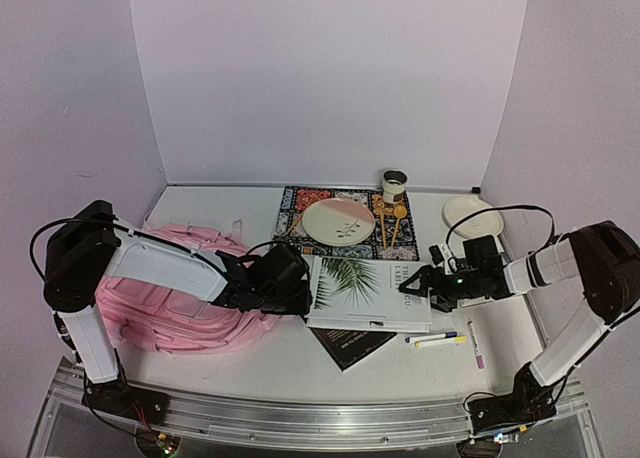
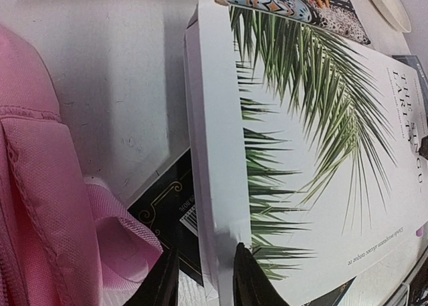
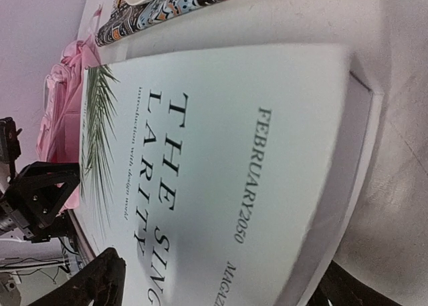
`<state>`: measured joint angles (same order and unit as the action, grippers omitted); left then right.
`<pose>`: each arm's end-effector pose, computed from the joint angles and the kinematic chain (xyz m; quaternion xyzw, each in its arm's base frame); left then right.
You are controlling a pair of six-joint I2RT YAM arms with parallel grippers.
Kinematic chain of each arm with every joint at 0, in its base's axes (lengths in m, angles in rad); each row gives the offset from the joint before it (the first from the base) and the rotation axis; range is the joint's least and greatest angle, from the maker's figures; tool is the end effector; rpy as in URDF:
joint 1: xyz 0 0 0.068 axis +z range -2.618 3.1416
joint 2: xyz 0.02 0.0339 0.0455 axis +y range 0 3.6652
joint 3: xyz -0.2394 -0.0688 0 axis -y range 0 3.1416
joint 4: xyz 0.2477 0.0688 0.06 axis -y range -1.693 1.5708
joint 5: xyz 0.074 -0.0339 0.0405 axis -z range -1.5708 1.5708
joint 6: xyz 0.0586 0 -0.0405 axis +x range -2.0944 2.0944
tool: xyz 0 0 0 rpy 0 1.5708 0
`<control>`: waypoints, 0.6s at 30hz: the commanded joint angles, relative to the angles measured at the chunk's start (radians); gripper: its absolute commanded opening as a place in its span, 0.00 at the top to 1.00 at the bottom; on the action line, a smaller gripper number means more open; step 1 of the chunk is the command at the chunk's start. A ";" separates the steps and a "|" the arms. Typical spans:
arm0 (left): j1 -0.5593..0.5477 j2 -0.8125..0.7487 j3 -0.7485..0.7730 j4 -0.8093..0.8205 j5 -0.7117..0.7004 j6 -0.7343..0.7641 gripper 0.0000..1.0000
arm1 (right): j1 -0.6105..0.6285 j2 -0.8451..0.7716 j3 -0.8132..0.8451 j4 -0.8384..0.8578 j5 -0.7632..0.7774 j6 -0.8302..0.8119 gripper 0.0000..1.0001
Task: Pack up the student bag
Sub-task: Pick up the book.
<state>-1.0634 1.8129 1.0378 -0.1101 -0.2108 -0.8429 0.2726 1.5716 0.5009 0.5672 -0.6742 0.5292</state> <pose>0.1951 -0.3257 0.1138 0.0679 0.9348 -0.2151 0.2744 0.2757 0.1151 0.1065 -0.0629 0.8273 0.4495 0.3309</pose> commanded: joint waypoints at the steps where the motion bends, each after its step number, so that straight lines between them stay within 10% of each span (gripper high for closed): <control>1: 0.003 0.019 0.002 -0.003 0.018 -0.005 0.72 | -0.003 0.020 -0.024 0.107 -0.136 0.033 0.13; 18: 0.003 -0.134 0.027 -0.088 -0.027 0.067 0.61 | -0.003 -0.134 -0.044 0.142 -0.205 0.103 0.55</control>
<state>-1.0618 1.7759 1.0378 -0.1329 -0.2105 -0.8174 0.2672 1.5106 0.4622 0.6842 -0.8402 0.6087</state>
